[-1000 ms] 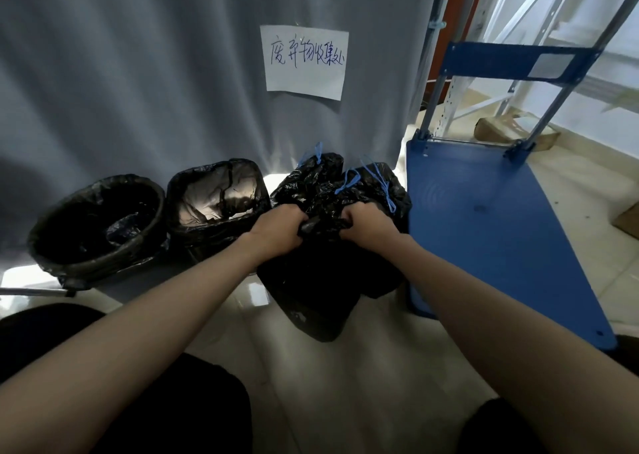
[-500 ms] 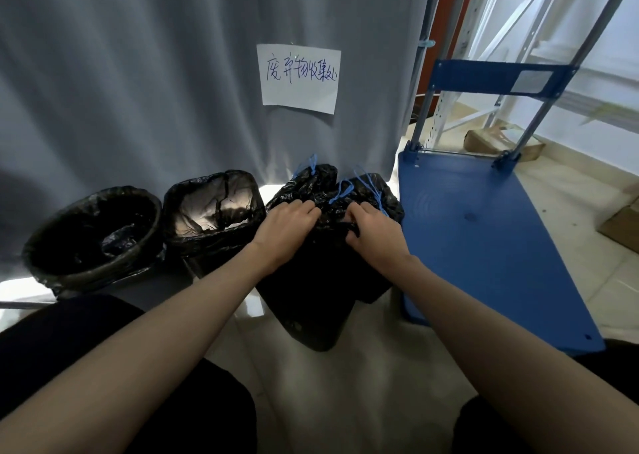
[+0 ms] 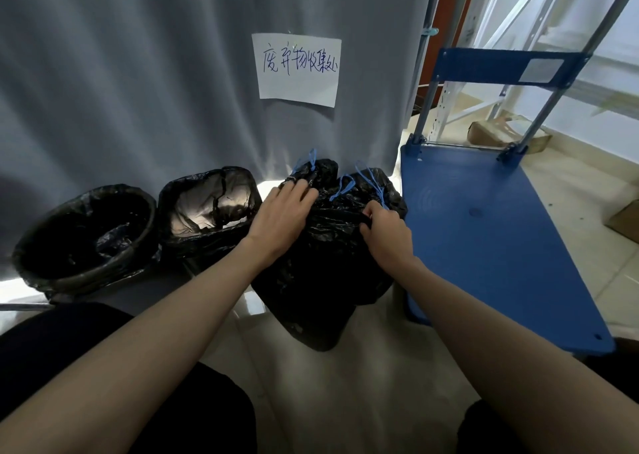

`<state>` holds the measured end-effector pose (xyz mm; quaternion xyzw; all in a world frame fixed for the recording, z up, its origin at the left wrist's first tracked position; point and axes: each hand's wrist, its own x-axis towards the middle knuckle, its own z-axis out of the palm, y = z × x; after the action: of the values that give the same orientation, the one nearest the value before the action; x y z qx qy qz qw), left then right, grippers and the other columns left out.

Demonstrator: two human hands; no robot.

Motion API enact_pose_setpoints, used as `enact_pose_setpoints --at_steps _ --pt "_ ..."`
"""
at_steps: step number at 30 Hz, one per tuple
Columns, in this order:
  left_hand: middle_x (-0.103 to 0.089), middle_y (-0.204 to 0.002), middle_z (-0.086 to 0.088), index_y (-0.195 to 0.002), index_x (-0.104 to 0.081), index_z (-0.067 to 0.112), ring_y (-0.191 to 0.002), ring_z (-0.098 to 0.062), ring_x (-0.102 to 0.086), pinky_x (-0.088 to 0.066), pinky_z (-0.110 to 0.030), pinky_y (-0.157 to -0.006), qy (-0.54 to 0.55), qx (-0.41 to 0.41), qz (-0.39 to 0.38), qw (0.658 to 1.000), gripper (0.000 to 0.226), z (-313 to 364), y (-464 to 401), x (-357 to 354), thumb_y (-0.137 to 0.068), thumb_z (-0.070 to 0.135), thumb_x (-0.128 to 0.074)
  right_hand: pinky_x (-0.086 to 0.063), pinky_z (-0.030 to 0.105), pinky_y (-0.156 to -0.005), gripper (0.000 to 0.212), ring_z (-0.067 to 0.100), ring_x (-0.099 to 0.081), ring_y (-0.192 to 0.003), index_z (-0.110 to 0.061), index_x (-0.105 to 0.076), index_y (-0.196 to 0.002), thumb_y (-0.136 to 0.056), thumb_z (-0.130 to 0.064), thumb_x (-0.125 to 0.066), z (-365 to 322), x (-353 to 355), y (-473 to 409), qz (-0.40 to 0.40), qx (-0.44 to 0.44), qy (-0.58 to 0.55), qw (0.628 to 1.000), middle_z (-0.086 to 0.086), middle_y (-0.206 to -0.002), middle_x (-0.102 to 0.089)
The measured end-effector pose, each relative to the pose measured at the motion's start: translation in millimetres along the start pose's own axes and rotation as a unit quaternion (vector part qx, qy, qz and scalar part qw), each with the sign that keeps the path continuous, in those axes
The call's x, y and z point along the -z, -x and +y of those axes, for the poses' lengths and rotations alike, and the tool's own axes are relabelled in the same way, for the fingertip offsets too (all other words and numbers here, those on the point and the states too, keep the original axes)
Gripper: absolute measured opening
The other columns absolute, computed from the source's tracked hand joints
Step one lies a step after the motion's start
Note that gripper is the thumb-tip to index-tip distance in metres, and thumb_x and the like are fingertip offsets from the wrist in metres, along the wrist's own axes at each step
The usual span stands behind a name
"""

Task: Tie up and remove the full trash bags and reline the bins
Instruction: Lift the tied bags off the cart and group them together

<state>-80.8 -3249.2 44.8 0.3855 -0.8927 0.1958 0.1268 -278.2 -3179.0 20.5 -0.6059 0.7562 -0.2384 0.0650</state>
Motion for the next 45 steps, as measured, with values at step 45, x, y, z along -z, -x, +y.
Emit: enact_pose_setpoints --at_steps 45 --pt "-0.045 -0.137 -0.008 -0.130 -0.055 0.017 -0.127 -0.027 -0.044 -0.036 -0.039 -0.103 -0.070 0.092 -0.300 0.947 0.038 -8 -3 -49 -0.093 0.017 -0.053 -0.035 0.045 -0.100 0.039 0.034 -0.040 -0.126 -0.007 -0.057 -0.117 -0.099 -0.037 -0.041 24 -44 2 -0.162 -0.028 0.128 0.978 0.013 -0.133 -0.048"
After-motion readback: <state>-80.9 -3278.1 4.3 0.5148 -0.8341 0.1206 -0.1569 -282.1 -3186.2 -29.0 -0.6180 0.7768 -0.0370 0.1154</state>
